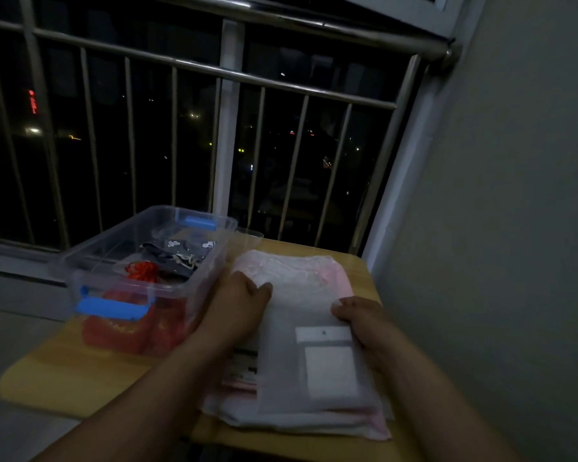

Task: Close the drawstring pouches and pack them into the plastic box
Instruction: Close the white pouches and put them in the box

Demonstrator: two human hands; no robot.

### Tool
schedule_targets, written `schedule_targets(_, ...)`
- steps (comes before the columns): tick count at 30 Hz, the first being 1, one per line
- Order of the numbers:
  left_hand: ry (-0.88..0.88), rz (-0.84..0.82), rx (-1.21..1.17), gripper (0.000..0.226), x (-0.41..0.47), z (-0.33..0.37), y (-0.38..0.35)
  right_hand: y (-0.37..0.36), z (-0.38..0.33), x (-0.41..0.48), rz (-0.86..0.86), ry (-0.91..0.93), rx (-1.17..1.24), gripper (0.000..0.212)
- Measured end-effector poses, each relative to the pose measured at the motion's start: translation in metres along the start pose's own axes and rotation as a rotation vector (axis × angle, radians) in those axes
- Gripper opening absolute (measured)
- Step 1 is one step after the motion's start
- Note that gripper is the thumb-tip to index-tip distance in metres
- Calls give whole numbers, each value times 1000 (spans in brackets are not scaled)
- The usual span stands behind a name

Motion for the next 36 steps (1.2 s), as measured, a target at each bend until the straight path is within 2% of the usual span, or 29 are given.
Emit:
schedule_targets(2,-1,-180,7,49,-5,3,-7,3,10,-6,7,-34,114,21)
schedule_targets(3,-18,-218,-18,52,-9,6,-8,4,13,-9,-4,-39,146,18)
schedule_targets(6,-85,-216,-144,37,-13,11,-8,1,16,-15,-89,-34,166,14)
schedule_targets(8,-90,-272,-261,26,-14,13,-9,-3,13,-18,-135,-24,206,21)
schedule_targets(11,-69,-375,-378,23,-17,17,-13,-2,13,-13,-84,18,258,23)
schedule_targets(14,-16,-317,-500,29,-15,16,-14,-13,22,-7,-78,69,216,18)
schedule_targets(16,-21,-240,-476,31,-14,13,-9,-22,23,-6,-89,90,199,18)
schedule_targets(20,54,-170,-573,31,-7,3,-14,-26,20,-5,-89,79,290,16)
schedule_targets(23,117,-193,-683,31,-5,2,-21,-27,20,-8,-83,-34,449,17)
schedule_targets(27,212,-234,-826,30,-3,-4,-28,-33,13,-17,-159,-152,639,17)
schedule_targets(29,299,-264,-948,31,-4,-2,-28,-27,15,-12,-140,-158,668,30)
schedule_targets(32,389,-321,-1086,30,-6,3,-29,-19,19,-6,-82,-155,686,37)
schedule_targets(34,420,-331,-1149,29,-6,4,-28,-17,18,-5,-77,-171,717,47)
schedule_targets(36,429,-338,-1201,29,-6,3,-28,-16,17,-5,-81,-195,762,48)
Point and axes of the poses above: each hand's wrist, its own x-axis towards the middle knuckle, its own y-axis out of the back of the hand, z = x × y, the point moved 4 cm from there along x, towards the middle knuckle, and after that the axes turned 15 degrees about x, right-handed, at the moved point
